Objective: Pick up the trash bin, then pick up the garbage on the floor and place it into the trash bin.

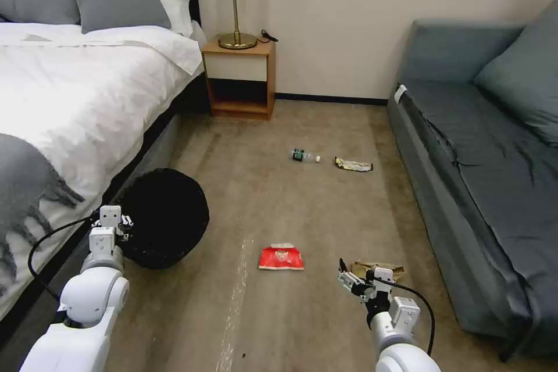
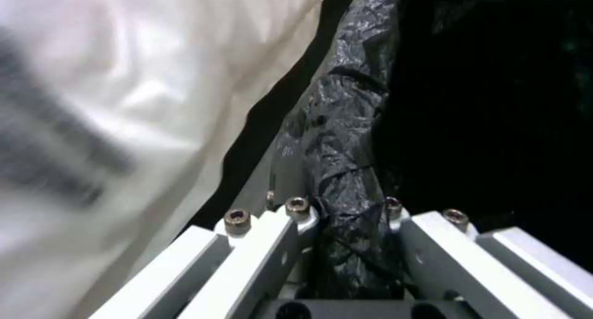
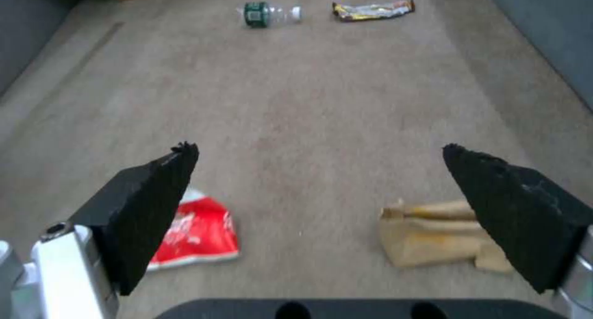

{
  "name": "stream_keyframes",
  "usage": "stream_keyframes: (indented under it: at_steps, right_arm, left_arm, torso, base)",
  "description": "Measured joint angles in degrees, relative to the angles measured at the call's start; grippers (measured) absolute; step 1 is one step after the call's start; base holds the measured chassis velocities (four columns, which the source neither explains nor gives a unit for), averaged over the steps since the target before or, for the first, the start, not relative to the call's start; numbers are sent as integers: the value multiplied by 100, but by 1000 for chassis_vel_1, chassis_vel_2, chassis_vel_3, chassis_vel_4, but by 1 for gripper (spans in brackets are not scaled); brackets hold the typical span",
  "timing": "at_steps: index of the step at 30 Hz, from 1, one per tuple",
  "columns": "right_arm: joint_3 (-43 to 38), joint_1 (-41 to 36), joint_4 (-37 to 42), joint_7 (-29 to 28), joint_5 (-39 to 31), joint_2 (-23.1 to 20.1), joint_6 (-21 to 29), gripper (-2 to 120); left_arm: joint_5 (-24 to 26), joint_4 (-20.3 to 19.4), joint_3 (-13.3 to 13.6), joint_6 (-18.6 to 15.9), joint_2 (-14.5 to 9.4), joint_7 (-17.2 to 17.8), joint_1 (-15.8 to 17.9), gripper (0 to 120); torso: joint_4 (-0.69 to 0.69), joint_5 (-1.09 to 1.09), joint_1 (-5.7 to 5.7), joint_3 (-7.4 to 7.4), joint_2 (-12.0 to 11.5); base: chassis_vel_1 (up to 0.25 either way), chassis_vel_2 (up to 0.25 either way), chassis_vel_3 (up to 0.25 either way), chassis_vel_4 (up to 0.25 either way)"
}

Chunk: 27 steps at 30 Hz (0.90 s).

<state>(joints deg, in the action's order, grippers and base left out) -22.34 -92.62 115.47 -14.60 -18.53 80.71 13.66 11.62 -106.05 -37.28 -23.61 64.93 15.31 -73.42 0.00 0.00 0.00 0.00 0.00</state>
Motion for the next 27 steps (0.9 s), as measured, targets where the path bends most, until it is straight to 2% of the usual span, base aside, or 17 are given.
stream_keyframes:
  at_steps: [16,20,27]
  right_arm:
    - [26,56,-283,123,204,-64,-226,100]
    - [28,140,-349,198,243,-177,-236,100]
    - [4,419,-581,235,158,-402,-161,100]
  left_arm:
    - [3,65,20,102,27,-28,-47,3]
    - [23,81,32,119,24,-47,-56,3]
    - [46,98,35,140,35,-94,-76,3]
  torso:
    - [0,1,0,0,0]
    - [0,1,1,1,0]
    - [0,1,0,-1,0]
  base:
    - [-160,167,169,-173]
    - [-105,89,114,-74]
    - [-8,0,1,-5]
